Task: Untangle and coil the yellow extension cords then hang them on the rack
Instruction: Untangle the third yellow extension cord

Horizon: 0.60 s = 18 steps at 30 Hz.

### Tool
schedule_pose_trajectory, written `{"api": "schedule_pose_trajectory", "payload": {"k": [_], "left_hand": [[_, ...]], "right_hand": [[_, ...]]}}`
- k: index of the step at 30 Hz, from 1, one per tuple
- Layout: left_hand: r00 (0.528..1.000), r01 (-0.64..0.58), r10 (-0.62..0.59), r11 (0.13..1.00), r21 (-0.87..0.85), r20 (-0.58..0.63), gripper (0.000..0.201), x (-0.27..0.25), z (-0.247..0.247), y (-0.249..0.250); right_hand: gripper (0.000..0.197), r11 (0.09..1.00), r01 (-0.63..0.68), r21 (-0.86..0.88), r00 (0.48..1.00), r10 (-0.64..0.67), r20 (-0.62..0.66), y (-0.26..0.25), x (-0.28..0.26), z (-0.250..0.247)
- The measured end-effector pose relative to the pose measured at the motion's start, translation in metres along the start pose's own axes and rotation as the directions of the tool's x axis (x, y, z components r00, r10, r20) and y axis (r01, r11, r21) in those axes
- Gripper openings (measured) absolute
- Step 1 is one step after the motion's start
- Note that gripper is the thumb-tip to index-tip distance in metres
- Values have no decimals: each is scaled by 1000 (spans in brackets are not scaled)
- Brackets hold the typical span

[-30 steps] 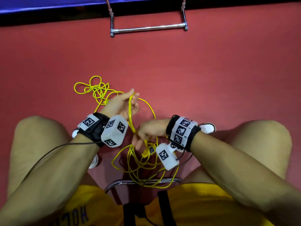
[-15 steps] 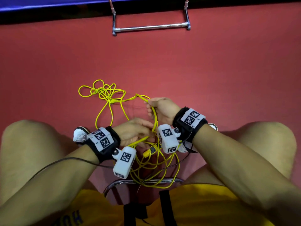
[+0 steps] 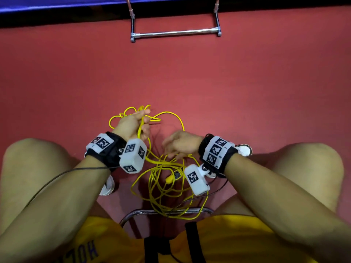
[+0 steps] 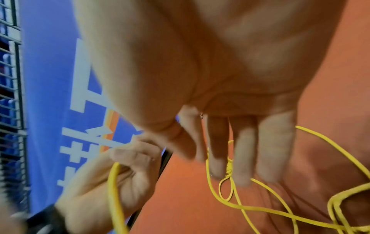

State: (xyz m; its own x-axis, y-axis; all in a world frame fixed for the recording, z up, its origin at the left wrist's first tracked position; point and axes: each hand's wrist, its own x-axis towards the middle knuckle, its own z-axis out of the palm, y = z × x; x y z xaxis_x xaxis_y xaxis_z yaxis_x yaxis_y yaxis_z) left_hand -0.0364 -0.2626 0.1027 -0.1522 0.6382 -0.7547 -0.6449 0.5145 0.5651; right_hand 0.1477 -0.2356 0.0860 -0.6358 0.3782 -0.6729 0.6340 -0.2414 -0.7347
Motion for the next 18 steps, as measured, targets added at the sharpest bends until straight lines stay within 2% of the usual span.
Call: {"api": "schedule_pose_trajectory", "payload": {"k": [2,3,5,7,9,10,12,13,15,17,18], "left_hand": [[996,-65,50,973,223,75,19,-12,15,-13],[990,-84,46,951,298,131,18,-21,20,-21],[967,-83,-27,908,410,255,15,-35,23,-38],[919,-48,-166,854,518,358,16,-41,22,-58],[897,-59,-231,784,618,378,20,-41,17,-76],[905,-70,-226,757,650,360,20,-39,15,-81],[927,-62,-205,743,667,315,19,-35,11,-83],[935,-36,-201,766,642,293,19,-33,10,-81],[956,49,-184,867,496,227,21,-26,9,-71],[979,103,-149,952,290,141,33,-21,7,-55],[985,98,-122,977,190,119,42,-19,5,-46]], "right_hand": [[16,956,-22,293,977,83,-195,2,7,-5],[22,883,4,470,966,118,-230,2,10,-10],[44,704,42,709,974,130,-187,1,14,-21],[44,586,26,810,988,111,-112,-3,12,-27],[31,523,-14,852,975,196,-104,-3,19,-26],[29,491,-2,871,960,246,-137,-3,23,-25],[27,474,138,870,917,270,-292,0,33,-26],[25,482,210,851,905,234,-356,-1,35,-28],[25,457,338,823,913,54,-404,-11,28,-34],[27,382,408,829,912,-209,-353,-29,8,-40],[28,389,423,818,892,-336,-302,-37,-2,-42]]}}
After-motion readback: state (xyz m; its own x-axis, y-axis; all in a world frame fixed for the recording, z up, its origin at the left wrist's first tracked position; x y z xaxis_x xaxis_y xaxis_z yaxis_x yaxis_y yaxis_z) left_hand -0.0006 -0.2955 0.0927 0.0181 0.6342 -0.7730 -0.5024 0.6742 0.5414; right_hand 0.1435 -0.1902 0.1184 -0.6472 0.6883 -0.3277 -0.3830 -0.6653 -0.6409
